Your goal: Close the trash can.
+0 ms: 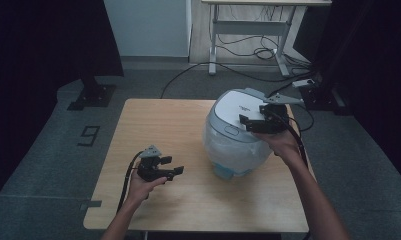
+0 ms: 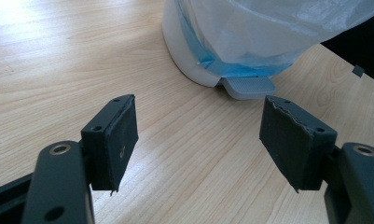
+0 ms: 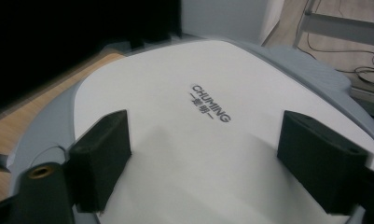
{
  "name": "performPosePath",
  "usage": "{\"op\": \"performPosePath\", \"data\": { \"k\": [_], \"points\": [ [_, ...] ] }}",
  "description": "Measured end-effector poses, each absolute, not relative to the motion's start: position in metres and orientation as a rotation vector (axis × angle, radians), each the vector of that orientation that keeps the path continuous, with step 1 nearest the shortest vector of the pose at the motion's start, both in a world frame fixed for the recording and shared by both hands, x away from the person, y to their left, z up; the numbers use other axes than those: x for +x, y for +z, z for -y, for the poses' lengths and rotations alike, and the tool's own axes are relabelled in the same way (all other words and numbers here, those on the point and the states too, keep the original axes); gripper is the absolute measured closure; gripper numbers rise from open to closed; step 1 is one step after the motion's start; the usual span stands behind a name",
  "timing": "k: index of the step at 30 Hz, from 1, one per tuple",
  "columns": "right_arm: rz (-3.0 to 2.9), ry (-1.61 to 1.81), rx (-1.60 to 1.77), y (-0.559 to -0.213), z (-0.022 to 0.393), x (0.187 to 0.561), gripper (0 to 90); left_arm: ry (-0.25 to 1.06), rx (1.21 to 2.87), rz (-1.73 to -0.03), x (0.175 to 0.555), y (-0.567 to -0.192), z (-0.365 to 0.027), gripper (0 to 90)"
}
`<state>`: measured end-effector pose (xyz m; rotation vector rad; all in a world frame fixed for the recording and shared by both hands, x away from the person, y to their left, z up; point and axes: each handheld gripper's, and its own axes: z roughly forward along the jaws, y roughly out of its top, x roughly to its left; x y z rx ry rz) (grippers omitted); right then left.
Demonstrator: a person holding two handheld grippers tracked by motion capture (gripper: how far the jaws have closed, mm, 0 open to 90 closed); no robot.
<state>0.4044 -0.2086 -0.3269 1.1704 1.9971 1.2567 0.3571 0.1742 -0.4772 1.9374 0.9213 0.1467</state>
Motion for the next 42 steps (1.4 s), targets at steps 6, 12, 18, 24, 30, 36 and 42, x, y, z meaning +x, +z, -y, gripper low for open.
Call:
{"op": "performPosePath", "data": {
  "k": [6,12,18,24,30,36,42],
  "points": [
    [-1.972,1.224,1.168,-0.329,0.207,0.402,19.0,0.151,1.933,-0.921,0.356,-0.476,-0.176,27.7],
    [-1.977,1.235,1.157,-0.328,0.208,0.403,18.7,0.15,1.933,-0.921,0.357,-0.477,-0.177,27.7],
    [-1.947,1.325,1.154,-0.333,0.22,0.398,17.8,0.146,1.936,-0.93,0.359,-0.479,-0.179,27.7],
    [-1.931,1.368,1.135,-0.332,0.231,0.387,17.7,0.148,1.933,-0.927,0.357,-0.479,-0.179,27.7],
    [-1.897,1.4,1.116,-0.333,0.248,0.369,17.7,0.153,1.933,-0.934,0.356,-0.479,-0.18,27.7],
    [-1.87,1.441,1.099,-0.348,0.27,0.342,17.8,0.153,1.935,-0.948,0.357,-0.483,-0.182,27.6],
    [-1.865,1.472,1.11,-0.374,0.289,0.321,17.8,0.154,1.949,-0.951,0.357,-0.486,-0.181,27.6]
  ]
}}
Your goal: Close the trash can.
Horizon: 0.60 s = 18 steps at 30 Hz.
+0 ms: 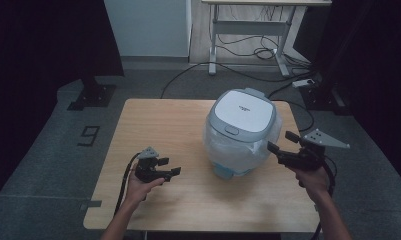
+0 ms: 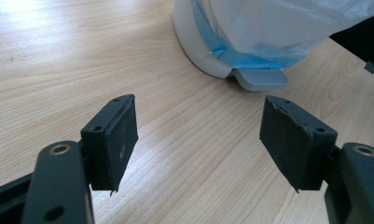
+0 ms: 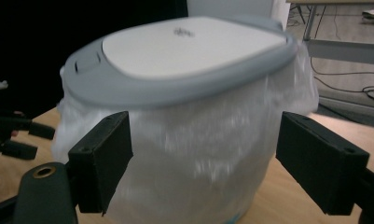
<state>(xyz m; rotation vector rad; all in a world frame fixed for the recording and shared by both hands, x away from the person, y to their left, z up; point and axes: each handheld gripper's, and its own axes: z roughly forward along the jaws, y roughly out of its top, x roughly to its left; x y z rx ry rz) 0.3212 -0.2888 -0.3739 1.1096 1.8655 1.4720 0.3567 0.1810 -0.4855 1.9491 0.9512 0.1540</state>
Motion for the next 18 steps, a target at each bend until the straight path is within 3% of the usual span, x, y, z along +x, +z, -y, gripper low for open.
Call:
{"op": "performPosePath", "data": {
  "k": [18],
  "points": [
    [-1.98,1.377,1.275,-0.491,0.307,0.313,18.5,0.16,1.954,-0.978,0.359,-0.492,-0.183,27.4]
  ]
}}
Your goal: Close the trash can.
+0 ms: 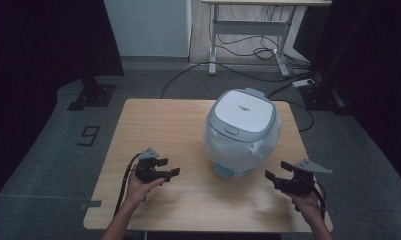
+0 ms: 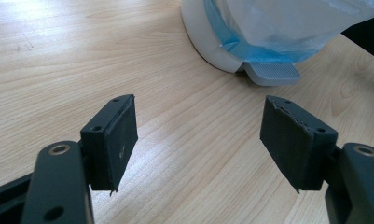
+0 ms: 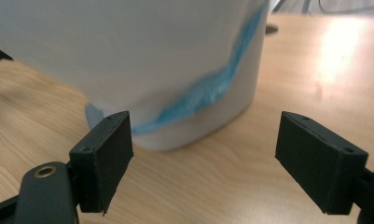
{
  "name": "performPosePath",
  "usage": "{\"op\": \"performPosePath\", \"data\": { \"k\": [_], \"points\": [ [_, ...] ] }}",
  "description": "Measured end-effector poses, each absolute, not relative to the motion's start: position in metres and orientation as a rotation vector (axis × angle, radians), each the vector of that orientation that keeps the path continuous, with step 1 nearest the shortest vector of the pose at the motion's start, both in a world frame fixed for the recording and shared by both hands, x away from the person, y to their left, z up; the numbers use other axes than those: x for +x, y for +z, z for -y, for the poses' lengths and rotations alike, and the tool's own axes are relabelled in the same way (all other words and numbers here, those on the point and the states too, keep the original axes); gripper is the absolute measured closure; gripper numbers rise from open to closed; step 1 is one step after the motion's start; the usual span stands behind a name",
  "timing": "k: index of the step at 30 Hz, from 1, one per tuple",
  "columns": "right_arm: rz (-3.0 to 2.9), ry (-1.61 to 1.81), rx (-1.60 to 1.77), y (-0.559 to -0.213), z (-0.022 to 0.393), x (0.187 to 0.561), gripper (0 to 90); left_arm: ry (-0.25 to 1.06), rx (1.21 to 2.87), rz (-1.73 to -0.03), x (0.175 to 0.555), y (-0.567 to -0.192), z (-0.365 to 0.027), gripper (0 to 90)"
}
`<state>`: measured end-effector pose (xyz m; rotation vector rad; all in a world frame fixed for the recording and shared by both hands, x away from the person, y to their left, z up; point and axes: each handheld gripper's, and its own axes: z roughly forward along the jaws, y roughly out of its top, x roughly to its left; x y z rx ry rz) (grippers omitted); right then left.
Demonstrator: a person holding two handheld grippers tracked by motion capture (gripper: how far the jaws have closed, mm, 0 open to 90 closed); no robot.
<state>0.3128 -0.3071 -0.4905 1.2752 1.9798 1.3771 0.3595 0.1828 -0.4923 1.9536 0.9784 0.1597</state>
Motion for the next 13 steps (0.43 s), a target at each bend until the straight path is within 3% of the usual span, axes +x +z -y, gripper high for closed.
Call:
{"op": "performPosePath", "data": {
  "k": [13],
  "points": [
    [-1.974,1.364,1.289,-0.5025,0.3069,0.315,19.1,0.179,1.969,-0.984,0.3607,-0.4959,-0.1825,26.7]
  ]
}}
